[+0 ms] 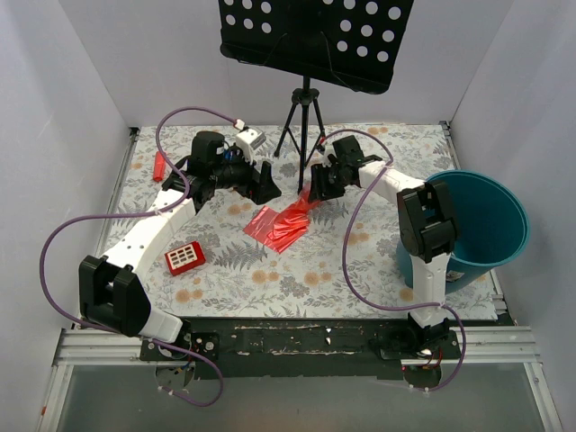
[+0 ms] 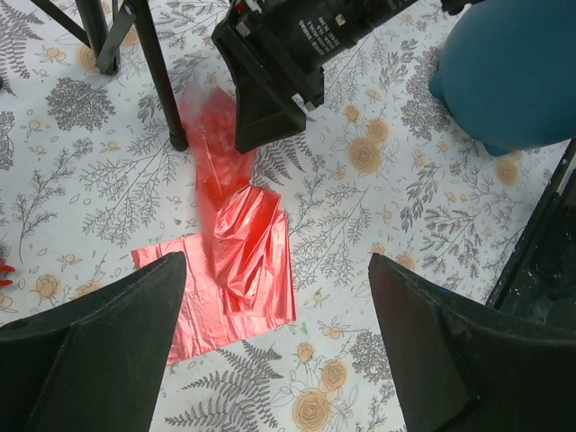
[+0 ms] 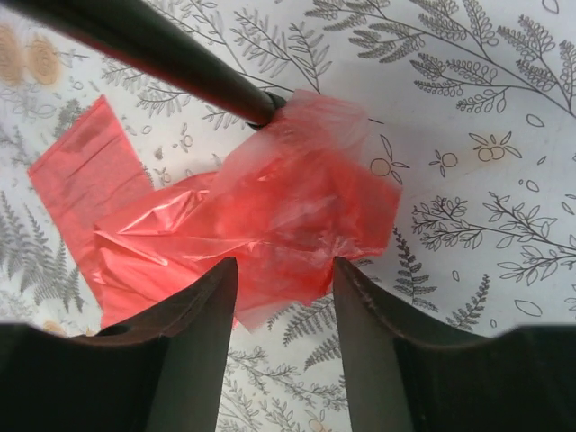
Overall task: Put the trash bags into the trash bin
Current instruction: Pick up the trash bag from the center of the board.
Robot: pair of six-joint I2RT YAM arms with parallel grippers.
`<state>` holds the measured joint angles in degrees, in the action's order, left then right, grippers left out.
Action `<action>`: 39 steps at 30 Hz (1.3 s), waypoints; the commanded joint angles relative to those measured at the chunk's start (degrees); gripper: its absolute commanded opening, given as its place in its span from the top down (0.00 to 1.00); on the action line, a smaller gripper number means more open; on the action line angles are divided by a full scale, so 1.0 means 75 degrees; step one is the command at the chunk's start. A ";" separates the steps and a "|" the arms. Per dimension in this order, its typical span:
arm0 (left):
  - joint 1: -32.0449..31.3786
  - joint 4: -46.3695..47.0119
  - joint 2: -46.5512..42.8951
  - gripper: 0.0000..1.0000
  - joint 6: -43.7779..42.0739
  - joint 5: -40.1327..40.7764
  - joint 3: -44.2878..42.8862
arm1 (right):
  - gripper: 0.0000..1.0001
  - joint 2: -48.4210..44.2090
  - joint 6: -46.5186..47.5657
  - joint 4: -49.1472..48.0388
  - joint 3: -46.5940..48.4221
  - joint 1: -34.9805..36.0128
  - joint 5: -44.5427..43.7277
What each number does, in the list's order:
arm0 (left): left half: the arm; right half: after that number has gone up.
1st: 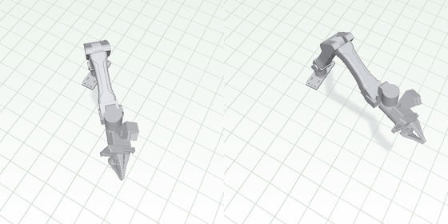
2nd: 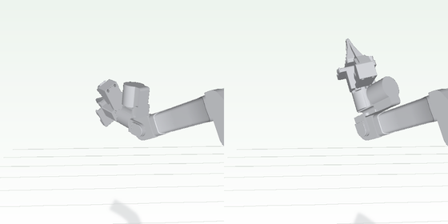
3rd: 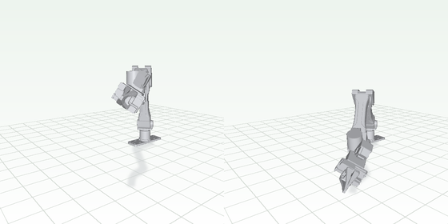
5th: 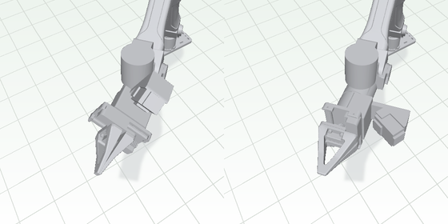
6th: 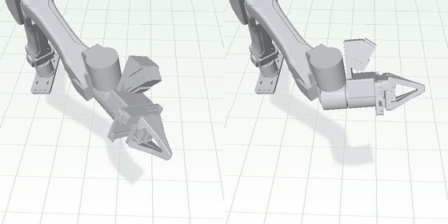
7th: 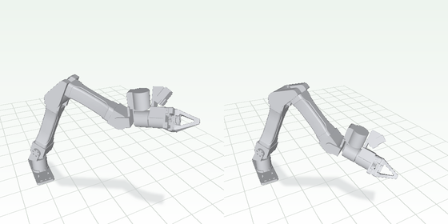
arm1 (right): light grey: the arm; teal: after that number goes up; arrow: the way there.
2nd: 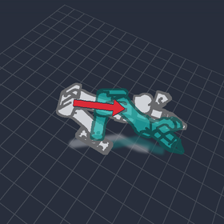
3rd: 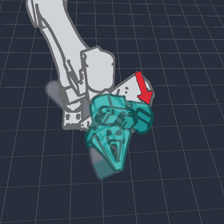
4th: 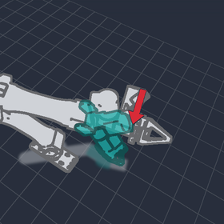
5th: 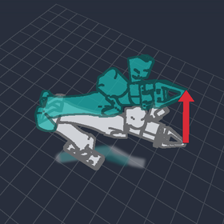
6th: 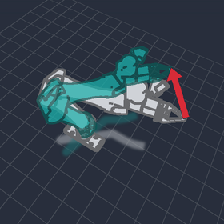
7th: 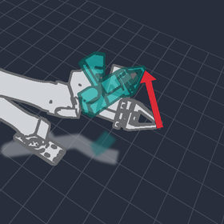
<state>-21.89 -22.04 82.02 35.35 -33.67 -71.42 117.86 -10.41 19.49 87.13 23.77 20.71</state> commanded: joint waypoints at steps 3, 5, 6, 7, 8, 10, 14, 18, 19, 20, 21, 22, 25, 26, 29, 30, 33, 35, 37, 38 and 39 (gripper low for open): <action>-0.0081 -0.0260 -0.0084 0.18 -0.0296 0.0001 -0.0392 | 0.82 -0.0023 0.0017 -0.0031 -0.0051 0.0042 -0.0067; -0.0081 -0.0237 -0.0131 0.19 -0.0307 -0.0104 -0.0275 | 0.97 -0.0327 0.0262 -0.0067 -0.0133 0.0042 0.0085; -0.0081 -0.0202 -0.0143 0.19 -0.0308 -0.0162 -0.0193 | 0.99 -0.0572 0.0461 -0.0125 -0.0215 0.0042 0.0272; -0.0093 -0.0120 -0.0166 0.19 -0.0273 -0.0221 -0.0123 | 0.99 -0.0795 0.0648 -0.0160 -0.0297 0.0042 0.0460; -0.0081 -0.0027 -0.0201 0.19 -0.0168 -0.0256 0.0005 | 0.99 -0.1087 0.0824 -0.0172 -0.0413 0.0042 0.0612; -0.0081 0.0254 -0.0225 0.19 0.0090 -0.0315 0.0205 | 0.99 -0.1662 0.1188 -0.0184 -0.0683 0.0065 0.0952; -0.0081 0.1015 -0.0120 0.18 0.0501 -0.1121 0.0522 | 0.99 -0.2868 0.2441 -0.0336 -0.1456 0.0392 0.1398; -0.0081 0.1765 0.0068 0.17 0.0700 -0.1967 0.0721 | 0.99 -0.3784 0.3332 -0.0371 -0.1949 0.0802 0.1751; -0.0081 0.2069 0.0091 0.17 0.0805 -0.2014 0.0768 | 0.99 -0.3925 0.3404 -0.0337 -0.1996 0.0919 0.1681; -0.0093 0.2339 0.0103 0.16 0.0887 -0.2084 0.0826 | 0.99 -0.4030 0.3381 -0.0290 -0.1997 0.1002 0.1645; -0.0081 0.2562 0.0080 0.16 0.0853 -0.2166 0.0885 | 0.99 -0.4113 0.3311 -0.0266 -0.1997 0.1037 0.1668; -0.0081 0.2692 0.0080 0.16 0.0737 -0.2225 0.0932 | 0.99 -0.4183 0.3206 -0.0266 -0.1997 0.1073 0.1680; -0.0081 0.2344 0.0290 0.17 0.0491 -0.1748 0.0630 | 0.99 -0.4324 0.3193 -0.0219 -0.1973 0.1213 0.1680; -0.0081 0.1959 0.0349 0.17 0.0397 -0.1478 0.0373 | 0.99 -0.4325 0.3147 -0.0231 -0.1927 0.1214 0.1692; -0.0023 0.1230 0.0058 0.19 0.0057 -0.0705 0.0019 | 0.99 -0.4301 0.3053 -0.0242 -0.1798 0.1214 0.1622; 0.0024 0.1159 -0.0187 0.19 -0.0025 -0.0505 0.0065 | 0.99 -0.4278 0.2995 -0.0266 -0.1751 0.1214 0.1598; 0.0071 0.1357 -0.1277 0.17 -0.0085 0.0105 0.0719 | 0.99 -0.4254 0.2854 -0.0289 -0.1575 0.1214 0.1633; 0.0059 0.1054 -0.1420 0.18 -0.0050 -0.0068 0.1048 | 0.99 -0.4231 0.2749 -0.0336 -0.1470 0.1214 0.1703; 0.0059 0.1156 -0.1292 0.18 0.0357 -0.0349 0.1492 | 0.99 -0.4208 0.2666 -0.0371 -0.1399 0.1214 0.1774; 0.0059 0.1355 -0.1175 0.18 0.0453 -0.0490 0.1669 | 0.99 -0.4219 0.2631 -0.0371 -0.1376 0.1214 0.1785; 0.0024 0.1647 -0.1012 0.18 0.0547 -0.0561 0.1810 | 0.99 -0.4207 0.2608 -0.0383 -0.1341 0.1214 0.1797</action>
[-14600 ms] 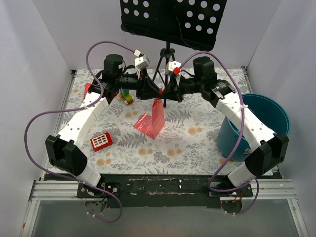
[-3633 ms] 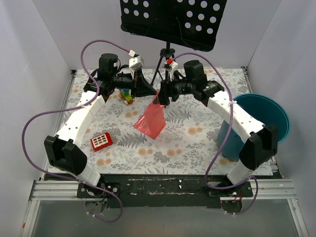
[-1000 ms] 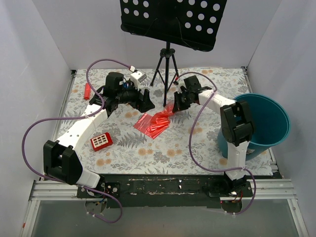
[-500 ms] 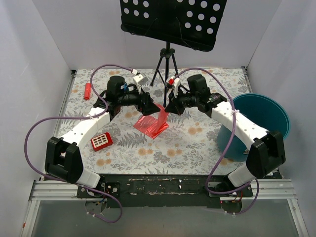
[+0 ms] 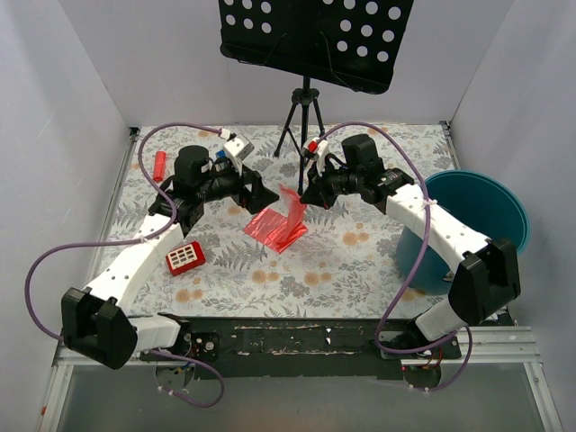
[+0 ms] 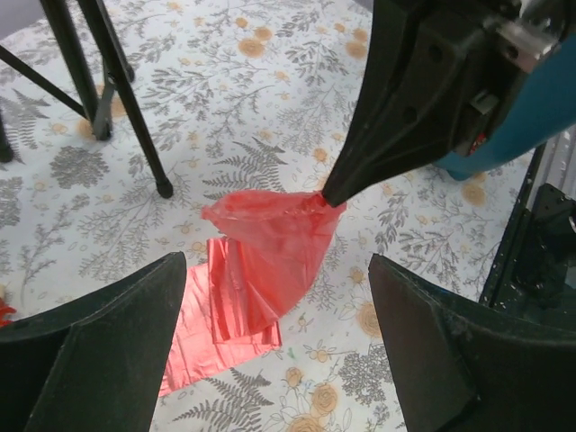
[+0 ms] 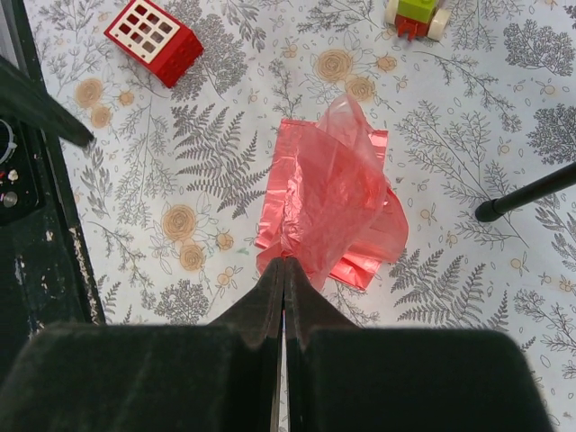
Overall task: Put the trash bags into the trash bin
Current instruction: Pick up the trash bag from the center of the board, then unfold the trash bag at the center of the board.
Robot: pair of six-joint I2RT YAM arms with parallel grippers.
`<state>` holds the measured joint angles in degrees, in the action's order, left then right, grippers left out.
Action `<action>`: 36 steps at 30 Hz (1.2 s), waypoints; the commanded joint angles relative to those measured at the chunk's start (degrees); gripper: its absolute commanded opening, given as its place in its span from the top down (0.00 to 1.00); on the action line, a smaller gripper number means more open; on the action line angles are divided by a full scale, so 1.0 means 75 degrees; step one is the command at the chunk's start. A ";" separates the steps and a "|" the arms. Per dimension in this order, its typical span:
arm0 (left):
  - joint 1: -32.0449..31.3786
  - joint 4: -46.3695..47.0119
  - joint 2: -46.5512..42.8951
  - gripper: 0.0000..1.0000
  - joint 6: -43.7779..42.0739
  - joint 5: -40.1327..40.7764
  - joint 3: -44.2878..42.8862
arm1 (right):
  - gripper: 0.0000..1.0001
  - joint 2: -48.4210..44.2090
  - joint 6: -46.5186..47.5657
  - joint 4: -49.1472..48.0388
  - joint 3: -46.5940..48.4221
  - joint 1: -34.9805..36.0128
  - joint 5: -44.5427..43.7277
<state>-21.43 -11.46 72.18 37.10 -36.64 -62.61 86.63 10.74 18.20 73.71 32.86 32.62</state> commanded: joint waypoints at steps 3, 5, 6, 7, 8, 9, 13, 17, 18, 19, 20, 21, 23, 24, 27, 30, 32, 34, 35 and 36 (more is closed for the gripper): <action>-0.0049 0.0988 0.0885 0.18 0.0537 -0.0375 0.0743 | 0.99 -0.0020 -0.0214 -0.0153 0.0554 0.0001 0.0209; -0.0049 0.1385 0.1237 0.18 0.0759 -0.0423 0.0661 | 0.99 -0.0043 -0.0214 -0.0129 0.0578 0.0001 0.0209; -0.0049 0.1701 0.1355 0.18 0.0876 -0.0481 0.0672 | 0.99 -0.0043 -0.0225 -0.0106 0.0613 0.0001 0.0221; -0.0037 0.2018 0.1437 0.18 0.1005 -0.0597 0.0742 | 0.99 -0.0043 -0.0214 -0.0094 0.0613 0.0001 0.0232; -0.0037 0.2322 0.1496 0.17 0.1180 -0.0645 0.0789 | 0.99 -0.0043 -0.0214 -0.0071 0.0613 0.0001 0.0244; -0.0037 0.2488 0.1601 0.17 0.1333 -0.0703 0.0789 | 0.99 -0.0054 -0.0214 -0.0094 0.0590 0.0001 0.0233; -0.0037 0.3307 0.1871 0.19 0.1825 -0.1101 0.0859 | 0.99 -0.0078 -0.0214 -0.0106 0.0555 0.0013 0.0197; -0.0037 0.3941 0.2140 0.31 0.2154 -0.1886 0.0883 | 0.99 -0.0078 -0.0225 -0.0129 0.0508 0.0013 0.0174; -0.0037 0.4001 0.2246 0.35 0.2166 -0.2038 0.0871 | 0.99 -0.0078 -0.0237 -0.0129 0.0519 0.0025 0.0174; -0.0049 0.4048 0.2305 0.38 0.2190 -0.2121 0.0871 | 0.99 -0.0078 -0.0225 -0.0129 0.0543 0.0013 0.0162; -0.0060 0.4048 0.2387 0.39 0.2201 -0.2122 0.0860 | 0.99 -0.0066 -0.0225 -0.0141 0.0554 0.0013 0.0162; -0.0049 0.3990 0.2434 0.39 0.2132 -0.2145 0.0860 | 0.99 -0.0066 -0.0249 -0.0141 0.0554 0.0025 0.0151; -0.0049 0.3733 0.2516 0.37 0.1805 -0.2099 0.0778 | 0.99 -0.0066 -0.0237 -0.0153 0.0566 0.0025 0.0127; -0.0049 0.3581 0.2551 0.34 0.1710 -0.2075 0.0743 | 0.99 -0.0066 -0.0260 -0.0153 0.0555 0.0025 0.0104; -0.0049 0.3391 0.2610 0.34 0.1487 -0.2075 0.0695 | 0.99 -0.0066 -0.0272 -0.0188 0.0543 0.0025 0.0115; -0.0049 0.3695 0.2668 0.45 0.1673 -0.2122 0.0719 | 0.99 -0.0090 -0.0284 -0.0176 0.0508 0.0025 0.0104; -0.0049 0.3895 0.2692 0.58 0.1791 -0.2169 0.0731 | 0.99 -0.0090 -0.0272 -0.0188 0.0484 0.0025 0.0069; -0.0049 0.4013 0.2727 0.73 0.1873 -0.2297 0.0684 | 0.99 -0.0101 -0.0272 -0.0176 0.0449 0.0025 0.0022; -0.0049 0.4025 0.2750 0.84 0.1885 -0.2414 0.0649 | 0.99 -0.0125 -0.0272 -0.0176 0.0437 0.0025 -0.0002; -0.0049 0.4025 0.2751 0.95 0.1897 -0.2531 0.0614 | 0.99 -0.0148 -0.0272 -0.0199 0.0414 0.0025 -0.0037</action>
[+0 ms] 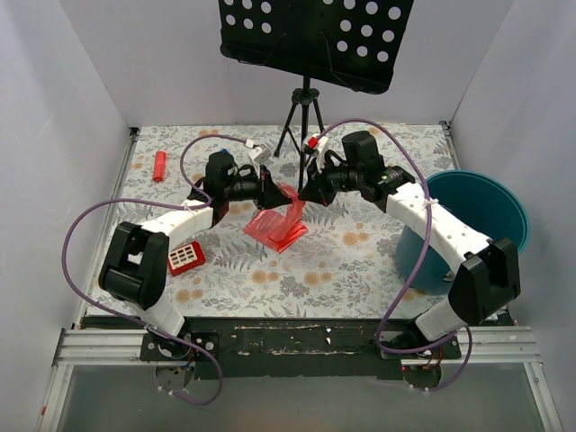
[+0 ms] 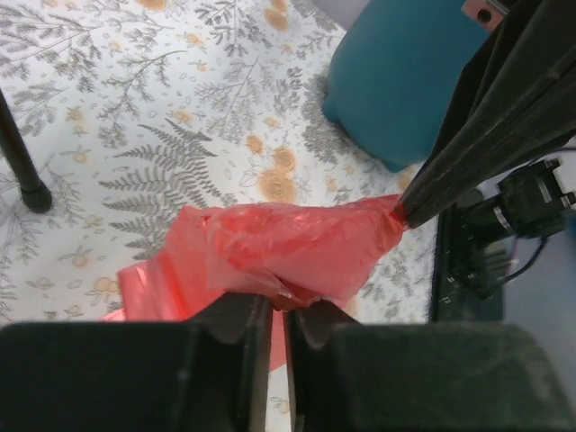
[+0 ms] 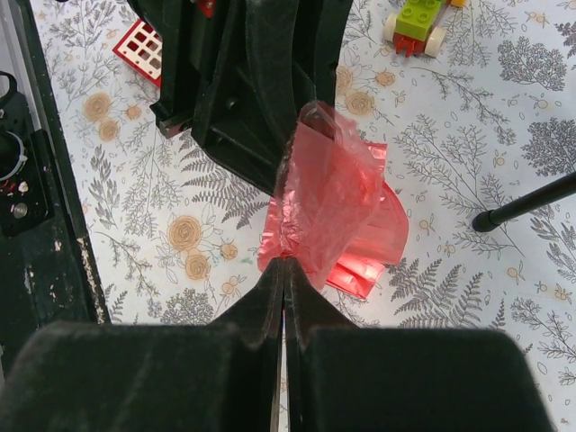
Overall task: Put the trash bags into the trash bin
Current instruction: Unfold the trash bag at the center of the board.
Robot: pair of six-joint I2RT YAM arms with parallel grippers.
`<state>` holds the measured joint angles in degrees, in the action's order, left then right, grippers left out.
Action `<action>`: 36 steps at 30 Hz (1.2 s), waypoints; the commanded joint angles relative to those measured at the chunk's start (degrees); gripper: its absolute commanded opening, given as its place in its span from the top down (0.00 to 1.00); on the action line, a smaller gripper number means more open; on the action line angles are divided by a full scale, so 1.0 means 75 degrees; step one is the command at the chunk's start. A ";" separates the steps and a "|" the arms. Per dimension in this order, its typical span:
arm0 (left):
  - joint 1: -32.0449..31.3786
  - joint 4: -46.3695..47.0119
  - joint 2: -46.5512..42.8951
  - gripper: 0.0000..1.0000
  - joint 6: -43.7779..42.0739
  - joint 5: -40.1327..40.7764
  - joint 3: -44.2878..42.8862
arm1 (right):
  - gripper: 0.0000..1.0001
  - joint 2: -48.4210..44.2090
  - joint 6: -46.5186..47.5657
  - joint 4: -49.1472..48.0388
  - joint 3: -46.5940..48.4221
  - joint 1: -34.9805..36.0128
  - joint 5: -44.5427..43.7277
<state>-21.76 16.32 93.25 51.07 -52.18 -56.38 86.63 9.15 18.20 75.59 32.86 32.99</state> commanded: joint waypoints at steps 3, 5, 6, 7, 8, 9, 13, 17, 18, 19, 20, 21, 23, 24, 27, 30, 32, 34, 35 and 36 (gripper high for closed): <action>-0.0005 0.0344 -0.0140 1.00 0.0070 -0.0612 -0.0194 | 0.99 -0.0160 -0.0094 -0.0211 0.0082 0.0025 -0.0192; -0.0005 0.0135 -0.0246 1.00 -0.0047 -0.0671 -0.0193 | 0.99 -0.0148 -0.0141 -0.0153 0.0104 0.0025 -0.0308; -0.0005 -0.0053 -0.0316 1.00 -0.0210 -0.0694 -0.0228 | 0.97 -0.0137 -0.0176 -0.0048 0.0151 0.0013 -0.0460; -0.0005 -0.0379 -0.0433 1.00 -0.0502 -0.0729 -0.0275 | 0.81 -0.0137 -0.0246 0.0069 0.0233 0.0013 -0.0705; -0.0005 -0.0800 -0.0573 1.00 -0.1073 -0.0718 -0.0322 | 0.65 -0.0125 -0.0398 0.0186 0.0361 -0.0045 -0.1032; -0.0017 -0.1257 -0.0702 1.00 -0.1450 -0.0718 -0.0357 | 0.51 -0.0090 -0.0550 0.0326 0.0513 -0.0127 -0.1152; -0.0017 -0.2128 -0.1206 1.00 -0.2542 -0.0613 -0.0381 | 0.28 0.0214 -0.0610 0.0445 0.1275 -0.0221 -0.0523; -0.0040 -0.2761 -0.1429 1.00 -0.2977 -0.0636 -0.0463 | 0.21 0.0578 -0.0669 0.0305 0.1511 -0.0046 -0.0110; -0.0063 -0.2796 -0.1453 1.00 -0.3000 -0.0624 -0.0498 | 0.21 0.0636 -0.0692 0.0258 0.1499 0.0001 -0.0040; -0.0075 -0.2878 -0.1476 1.00 -0.3047 -0.0601 -0.0580 | 0.20 0.0660 -0.0727 0.0223 0.1476 0.0048 0.0042; -0.0087 -0.2995 -0.1453 1.00 -0.3117 -0.0589 -0.0627 | 0.19 0.0695 -0.0751 0.0188 0.1453 0.0083 0.0066; -0.0099 -0.3089 -0.1465 1.00 -0.3153 -0.0577 -0.0697 | 0.18 0.0684 -0.0774 0.0141 0.1429 0.0130 0.0112; -0.0099 -0.3195 -0.1453 1.00 -0.3246 -0.0554 -0.0791 | 0.18 0.0672 -0.0751 0.0117 0.1417 0.0200 0.0171; -0.0099 -0.3218 -0.1465 1.00 -0.3270 -0.0531 -0.0803 | 0.17 0.0672 -0.0751 0.0117 0.1417 0.0224 0.0206; -0.0099 -0.3405 -0.1442 1.00 -0.3387 -0.0507 -0.0908 | 0.16 0.0509 -0.0879 -0.0175 0.1347 0.0224 0.0428; -0.0099 -0.3523 -0.1430 1.00 -0.3504 -0.0484 -0.0920 | 0.15 0.0368 -0.0915 -0.0328 0.1323 0.0224 0.0768; -0.0099 -0.3547 -0.1430 1.00 -0.3516 -0.0484 -0.0932 | 0.15 0.0309 -0.0880 -0.0293 0.1265 0.0224 0.0874; -0.0099 -0.3547 -0.1430 1.00 -0.3516 -0.0484 -0.0979 | 0.14 0.0250 -0.0775 -0.0258 0.1148 0.0224 0.0840; -0.0099 -0.3547 -0.1441 1.00 -0.3528 -0.0472 -0.0979 | 0.14 0.0239 -0.0728 -0.0235 0.1101 0.0224 0.0770; -0.0110 -0.3547 -0.1441 1.00 -0.3528 -0.0472 -0.1025 | 0.14 0.0227 -0.0646 -0.0177 0.1043 0.0224 0.0641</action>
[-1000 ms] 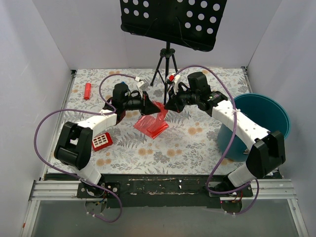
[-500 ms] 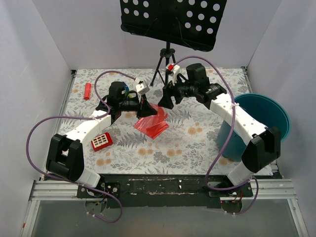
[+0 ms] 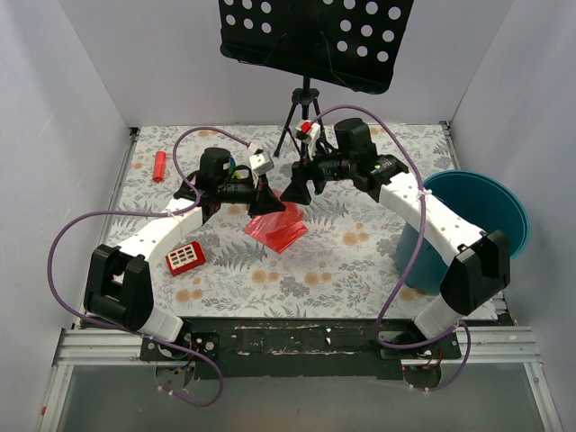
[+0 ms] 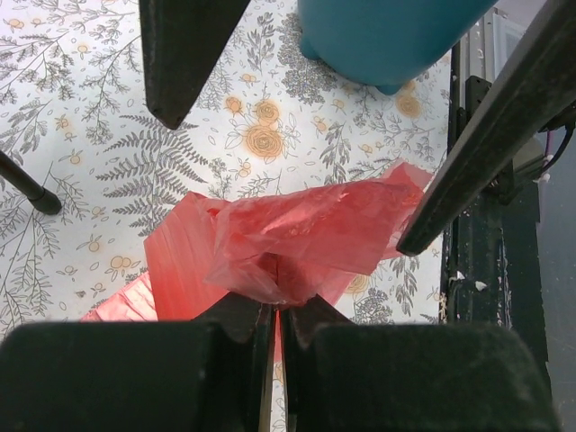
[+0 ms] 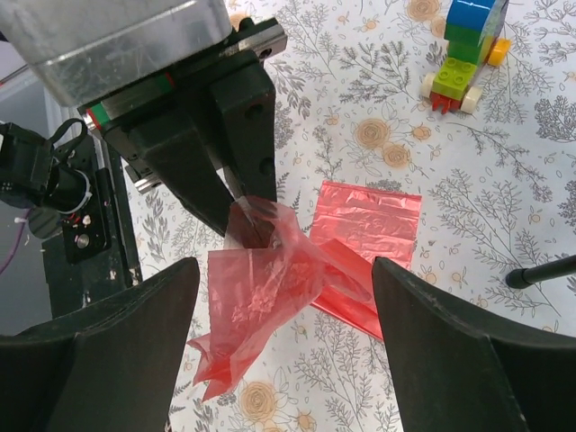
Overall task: Put the trash bags into the trash bin
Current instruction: Unfold the trash bag at the center of the board.
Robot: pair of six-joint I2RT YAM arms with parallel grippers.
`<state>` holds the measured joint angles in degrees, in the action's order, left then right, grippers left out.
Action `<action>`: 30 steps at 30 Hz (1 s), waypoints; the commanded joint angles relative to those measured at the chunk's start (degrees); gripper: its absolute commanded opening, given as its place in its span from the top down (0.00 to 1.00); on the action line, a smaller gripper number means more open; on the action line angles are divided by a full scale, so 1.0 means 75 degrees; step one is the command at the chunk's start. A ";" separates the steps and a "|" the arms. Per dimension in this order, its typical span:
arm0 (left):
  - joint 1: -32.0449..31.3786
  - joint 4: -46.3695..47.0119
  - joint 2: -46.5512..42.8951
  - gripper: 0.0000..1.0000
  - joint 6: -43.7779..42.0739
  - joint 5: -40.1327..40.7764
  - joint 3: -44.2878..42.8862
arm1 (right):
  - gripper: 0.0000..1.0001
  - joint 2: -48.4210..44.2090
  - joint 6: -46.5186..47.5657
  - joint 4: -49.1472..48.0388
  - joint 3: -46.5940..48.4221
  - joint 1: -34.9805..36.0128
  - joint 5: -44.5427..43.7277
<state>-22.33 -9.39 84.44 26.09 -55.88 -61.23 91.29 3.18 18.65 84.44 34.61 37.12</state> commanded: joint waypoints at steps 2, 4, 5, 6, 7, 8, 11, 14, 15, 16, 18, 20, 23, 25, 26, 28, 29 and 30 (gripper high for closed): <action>-0.0023 -0.0131 -0.0279 1.00 -0.0197 0.0021 -0.0425 | 0.14 -0.0371 0.0384 -0.0098 -0.0173 0.0014 -0.0237; -0.0023 -0.0143 -0.0325 1.00 -0.0197 -0.0003 -0.0449 | 0.15 -0.0347 0.0559 -0.0015 -0.0243 0.0014 -0.0507; -0.0023 -0.0154 -0.0349 1.00 -0.0197 -0.0049 -0.0472 | 0.16 -0.0324 0.0700 0.0032 -0.0255 0.0014 -0.0648; -0.0035 -0.0155 -0.0384 1.00 -0.0197 -0.0096 -0.0484 | 0.17 -0.0312 0.0747 0.0055 -0.0267 0.0014 -0.0835; -0.0035 -0.0166 -0.0419 1.00 -0.0220 -0.0143 -0.0496 | 0.19 -0.0312 0.0759 0.0056 -0.0302 0.0014 -0.0987; -0.0035 -0.0166 -0.0443 1.00 -0.0232 -0.0167 -0.0473 | 0.20 -0.0289 0.0783 0.0032 -0.0325 0.0014 -0.1093; -0.0023 -0.0225 -0.0525 1.00 -0.0360 -0.0202 -0.0484 | 0.26 -0.0254 0.0842 0.0044 -0.0372 0.0002 -0.1048; -0.0023 -0.0271 -0.0607 1.00 -0.0524 -0.0179 -0.0472 | 0.39 -0.0265 0.0760 -0.0038 -0.0524 -0.0009 -0.0884; -0.0023 -0.0341 -0.0642 1.00 -0.0641 -0.0167 -0.0472 | 0.45 -0.0265 0.0736 -0.0061 -0.0560 -0.0009 -0.0814; -0.0023 -0.0423 -0.0665 1.00 -0.0770 -0.0120 -0.0496 | 0.56 -0.0277 0.0701 -0.0085 -0.0606 -0.0056 -0.0720; -0.0023 -0.0634 -0.0770 1.00 -0.1074 0.0020 -0.0496 | 0.79 -0.0300 0.0584 -0.0097 -0.0677 -0.0138 -0.0789; -0.0035 -0.0868 -0.0899 1.00 -0.1460 0.0184 -0.0473 | 0.94 -0.0347 0.0432 -0.0108 -0.0735 -0.0290 -0.0988; 0.0012 -0.1173 -0.1133 1.00 -0.1872 0.0372 -0.0402 | 0.99 -0.0394 0.0127 -0.0120 -0.0829 -0.0606 -0.1363; 0.0024 -0.1186 -0.1286 1.00 -0.1931 0.0407 -0.0332 | 0.99 -0.0406 0.0127 -0.0132 -0.0876 -0.0735 -0.1492; 0.0024 -0.1186 -0.1333 1.00 -0.1931 0.0396 -0.0309 | 0.99 -0.0429 0.0150 -0.0120 -0.0876 -0.0759 -0.1562; 0.0024 -0.1174 -0.1427 1.00 -0.1908 0.0372 -0.0273 | 0.99 -0.0429 0.0174 -0.0085 -0.0900 -0.0759 -0.1610; 0.0024 -0.1174 -0.1450 1.00 -0.1885 0.0372 -0.0285 | 0.99 -0.0441 0.0174 -0.0085 -0.0911 -0.0771 -0.1598; 0.0024 -0.1174 -0.1451 1.00 -0.1873 0.0361 -0.0285 | 0.99 -0.0441 0.0162 -0.0085 -0.0923 -0.0759 -0.1598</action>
<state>-22.48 -16.36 76.79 13.67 -52.88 -62.81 90.45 4.45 19.35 78.04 29.65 28.58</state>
